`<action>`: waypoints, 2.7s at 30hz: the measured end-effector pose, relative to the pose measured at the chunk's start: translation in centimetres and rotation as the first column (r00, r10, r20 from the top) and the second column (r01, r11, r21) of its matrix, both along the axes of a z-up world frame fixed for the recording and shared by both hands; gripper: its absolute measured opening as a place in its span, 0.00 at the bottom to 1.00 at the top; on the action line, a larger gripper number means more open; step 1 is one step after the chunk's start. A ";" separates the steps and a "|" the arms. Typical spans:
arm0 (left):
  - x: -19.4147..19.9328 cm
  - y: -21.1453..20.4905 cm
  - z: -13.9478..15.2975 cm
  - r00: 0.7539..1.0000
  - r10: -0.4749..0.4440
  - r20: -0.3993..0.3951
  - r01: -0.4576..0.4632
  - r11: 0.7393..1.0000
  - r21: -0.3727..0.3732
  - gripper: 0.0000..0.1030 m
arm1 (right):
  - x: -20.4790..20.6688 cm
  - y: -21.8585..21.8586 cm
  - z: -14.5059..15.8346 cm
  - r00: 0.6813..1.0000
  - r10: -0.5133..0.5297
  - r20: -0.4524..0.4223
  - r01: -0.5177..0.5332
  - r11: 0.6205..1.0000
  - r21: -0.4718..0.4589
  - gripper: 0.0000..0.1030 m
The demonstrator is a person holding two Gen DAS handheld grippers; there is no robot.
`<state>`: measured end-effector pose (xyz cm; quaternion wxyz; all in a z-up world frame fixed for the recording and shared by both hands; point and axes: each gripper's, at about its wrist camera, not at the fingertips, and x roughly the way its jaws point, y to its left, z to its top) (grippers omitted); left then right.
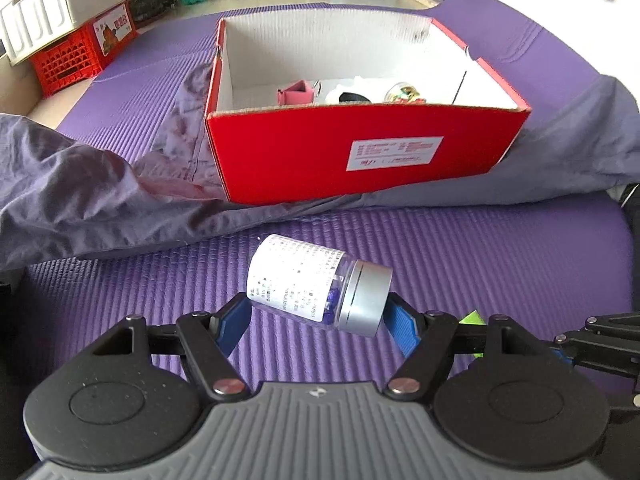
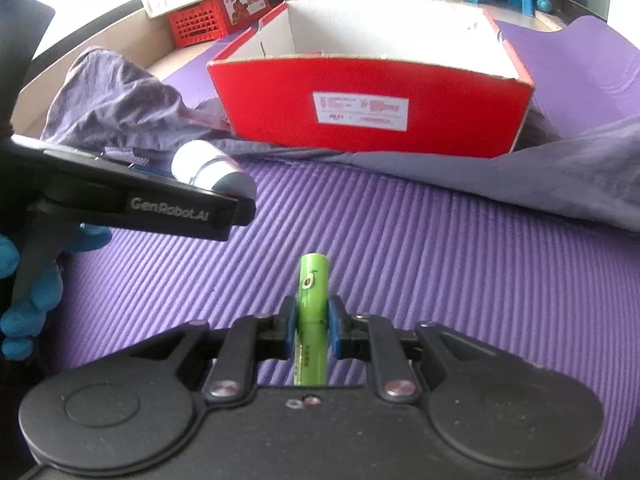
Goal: Organize rigid objects
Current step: 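Carry the pill bottle and green tube over the red shoebox with both tools, then open both tools to release the bottle and tube into the box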
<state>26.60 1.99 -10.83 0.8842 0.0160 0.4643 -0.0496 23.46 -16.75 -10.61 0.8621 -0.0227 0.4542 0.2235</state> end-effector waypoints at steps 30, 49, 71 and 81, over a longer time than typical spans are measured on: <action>5.2 -1.7 13.6 0.980 -0.039 0.197 0.047 0.998 -0.032 0.71 | 8.0 -2.8 14.2 0.967 -0.079 0.241 0.062 0.995 0.078 0.15; 18.7 -1.8 5.0 0.998 0.013 0.059 -0.011 0.999 -0.049 0.71 | 20.3 -1.3 6.1 0.980 -0.154 0.123 0.149 0.988 0.048 0.15; 20.1 -1.3 -0.2 0.999 0.001 -0.045 -0.004 0.998 -0.058 0.69 | 20.5 -0.8 1.7 0.987 -0.145 0.065 0.146 0.989 -0.008 0.24; 18.2 -1.1 1.1 1.000 0.008 -0.010 -0.009 0.997 -0.070 0.70 | 19.5 -1.7 3.1 0.985 -0.154 0.075 0.152 0.988 0.030 0.31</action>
